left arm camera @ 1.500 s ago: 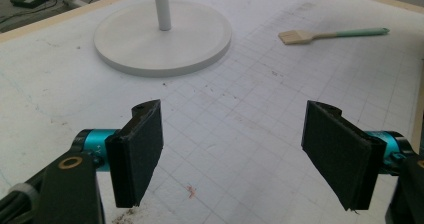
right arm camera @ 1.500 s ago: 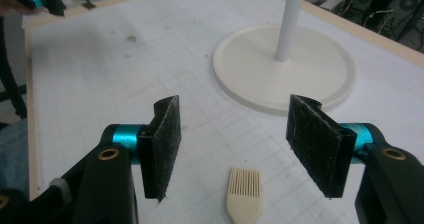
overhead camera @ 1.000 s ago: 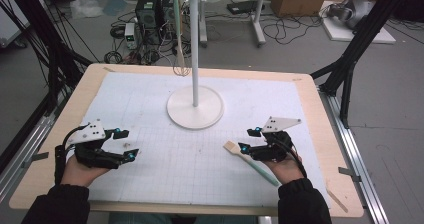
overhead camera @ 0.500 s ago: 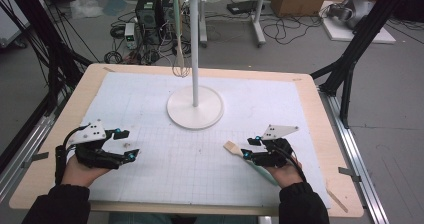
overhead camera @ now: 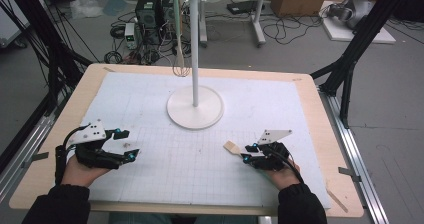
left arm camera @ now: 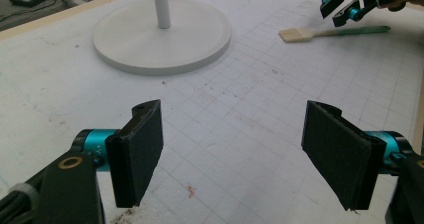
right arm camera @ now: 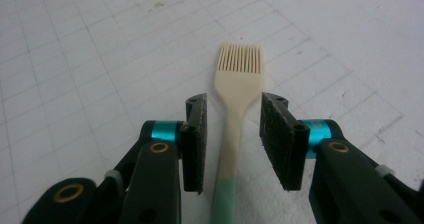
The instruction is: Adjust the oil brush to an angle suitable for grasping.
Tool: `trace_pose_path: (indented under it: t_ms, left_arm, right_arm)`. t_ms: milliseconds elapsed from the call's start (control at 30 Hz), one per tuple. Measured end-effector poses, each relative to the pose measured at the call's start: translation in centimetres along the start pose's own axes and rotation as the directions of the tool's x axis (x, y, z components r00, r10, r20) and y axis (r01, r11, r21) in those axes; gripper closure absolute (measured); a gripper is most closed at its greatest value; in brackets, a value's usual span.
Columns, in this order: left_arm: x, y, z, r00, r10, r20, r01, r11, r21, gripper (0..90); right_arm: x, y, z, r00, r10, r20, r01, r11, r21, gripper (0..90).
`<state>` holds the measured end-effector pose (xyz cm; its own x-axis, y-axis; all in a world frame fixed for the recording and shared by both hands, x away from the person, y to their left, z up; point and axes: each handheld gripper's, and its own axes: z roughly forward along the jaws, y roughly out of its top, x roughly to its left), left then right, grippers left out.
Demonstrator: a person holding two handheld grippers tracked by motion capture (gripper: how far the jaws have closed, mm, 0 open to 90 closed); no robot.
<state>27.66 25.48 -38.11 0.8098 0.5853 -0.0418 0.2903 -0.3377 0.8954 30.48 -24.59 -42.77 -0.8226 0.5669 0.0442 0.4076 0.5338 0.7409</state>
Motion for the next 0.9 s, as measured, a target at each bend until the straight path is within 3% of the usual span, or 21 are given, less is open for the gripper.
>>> trace_pose_path:
  t_ms: [500,900]
  left_arm:
    - [-0.1,0.0,0.1,1.0,0.0,0.004,0.0,1.0,0.006,25.1]
    - [-0.1,0.0,0.1,1.0,0.002,0.007,-0.002,1.0,0.007,25.2]
  right_arm:
    - [0.1,-0.5,1.2,0.9999,-0.011,0.009,0.011,0.997,0.077,73.7]
    - [0.2,-0.4,1.4,0.9997,0.012,0.021,-0.014,0.996,0.086,81.5]
